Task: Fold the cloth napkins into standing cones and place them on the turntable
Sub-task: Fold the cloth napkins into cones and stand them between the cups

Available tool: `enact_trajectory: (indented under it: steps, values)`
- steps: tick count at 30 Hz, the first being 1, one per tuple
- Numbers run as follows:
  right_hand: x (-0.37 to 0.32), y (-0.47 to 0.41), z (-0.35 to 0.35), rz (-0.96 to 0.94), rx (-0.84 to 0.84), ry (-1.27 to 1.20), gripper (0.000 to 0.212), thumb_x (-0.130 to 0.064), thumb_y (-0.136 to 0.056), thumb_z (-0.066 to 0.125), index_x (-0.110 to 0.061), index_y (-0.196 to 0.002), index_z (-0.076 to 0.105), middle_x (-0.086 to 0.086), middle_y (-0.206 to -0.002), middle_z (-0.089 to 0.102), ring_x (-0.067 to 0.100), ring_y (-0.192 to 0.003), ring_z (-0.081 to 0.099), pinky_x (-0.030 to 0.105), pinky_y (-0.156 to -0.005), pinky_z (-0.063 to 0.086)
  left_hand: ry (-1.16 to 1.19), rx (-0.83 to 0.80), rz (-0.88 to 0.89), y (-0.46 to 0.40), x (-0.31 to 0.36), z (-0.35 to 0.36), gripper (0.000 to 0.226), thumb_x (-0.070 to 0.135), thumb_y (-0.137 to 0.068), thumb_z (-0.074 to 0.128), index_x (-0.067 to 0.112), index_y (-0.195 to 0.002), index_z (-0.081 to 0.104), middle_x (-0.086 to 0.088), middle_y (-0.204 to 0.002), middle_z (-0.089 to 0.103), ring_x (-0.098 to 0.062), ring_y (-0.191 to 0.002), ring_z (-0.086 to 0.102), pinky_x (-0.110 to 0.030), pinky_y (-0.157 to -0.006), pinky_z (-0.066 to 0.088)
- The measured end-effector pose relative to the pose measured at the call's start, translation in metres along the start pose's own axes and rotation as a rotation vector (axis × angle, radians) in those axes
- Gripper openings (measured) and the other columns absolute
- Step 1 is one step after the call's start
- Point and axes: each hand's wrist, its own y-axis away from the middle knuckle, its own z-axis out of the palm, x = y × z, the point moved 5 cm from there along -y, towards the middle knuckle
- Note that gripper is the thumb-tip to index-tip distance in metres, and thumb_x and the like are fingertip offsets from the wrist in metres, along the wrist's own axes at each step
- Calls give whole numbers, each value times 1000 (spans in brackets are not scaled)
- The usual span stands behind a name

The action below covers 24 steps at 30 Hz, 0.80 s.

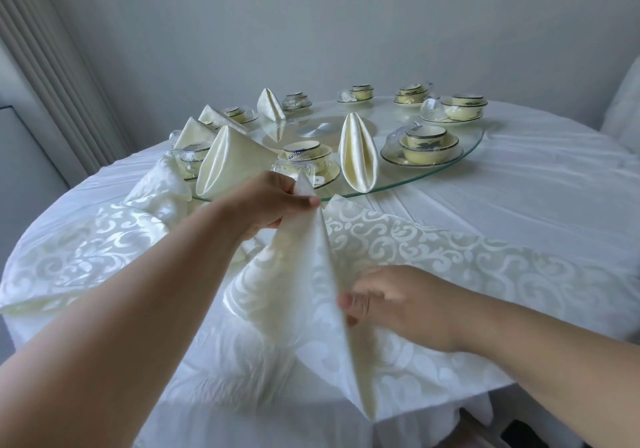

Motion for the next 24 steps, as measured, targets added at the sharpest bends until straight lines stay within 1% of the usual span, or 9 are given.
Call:
enact_trajectory:
  steps: [1,3,5,8,12,18,21,22,24]
  values:
    - [-1,3,2,17,7,-40,73,-81,-72,39,-12,-81,59,-9,-68,53,7,-61,49,27,-61,39,-25,3,2,-8,1,7,49,37,-60,86,6,-89,61,-11,-76,50,-21,-73,47,-35,-73,47]
    - [2,4,5,69,71,-134,54,-72,-72,58,-22,-92,56,-12,-63,53,1,-55,46,21,-57,33,-123,52,-9,-24,1,17,39,32,-71,82,10,-72,50,-9,-69,44,-19,-63,39,-26,-60,36]
    - [9,3,8,132,152,-215,55,-61,-72,67,-33,-112,43,-10,-67,55,-1,-58,50,21,-60,36,-242,117,-41,-34,3,27,46,32,-77,78,15,-61,38,-5,-59,40,-19,-52,35,-21,-50,29]
    - [22,2,11,185,261,-211,56,-41,-79,70,-38,-120,31,-7,-61,50,1,-55,49,23,-62,42,-368,187,-76,-42,2,40,49,35,-77,77,18,-58,35,1,-55,39,-15,-46,34,-19,-38,25]
    - [32,2,17,213,182,-243,45,-32,-86,66,-39,-122,40,-11,-56,48,-2,-49,46,15,-55,32,-403,255,-82,-54,-11,47,44,36,-72,80,17,-58,43,2,-57,46,-17,-53,45,-22,-44,32]
    - [26,4,23,209,-25,-384,41,-29,-86,68,-36,-123,50,-19,-48,44,-1,-45,41,16,-50,34,-424,269,-98,-43,-31,36,37,35,-73,79,14,-62,51,-3,-63,54,-24,-61,50,-24,-54,37]
    - [10,10,23,137,-11,-307,62,-51,-76,69,-48,-128,37,-25,-81,61,-10,-73,56,15,-74,44,-373,261,-88,-33,-38,29,32,36,-76,78,14,-69,55,-3,-61,51,-22,-56,45,-25,-52,34]
    - [4,14,25,120,-10,-264,67,-56,-73,68,-53,-128,30,-22,-98,63,-10,-89,57,19,-85,45,-345,261,-80,-31,-38,28,32,35,-76,77,15,-70,54,-2,-60,49,-21,-55,42,-25,-51,33]
    - [-10,22,28,119,-19,-158,71,-56,-74,68,-62,-125,18,-15,-111,59,-3,-106,55,21,-94,42,-300,266,-58,-28,-35,30,36,34,-77,77,16,-65,47,-2,-59,44,-20,-54,37,-25,-49,29]
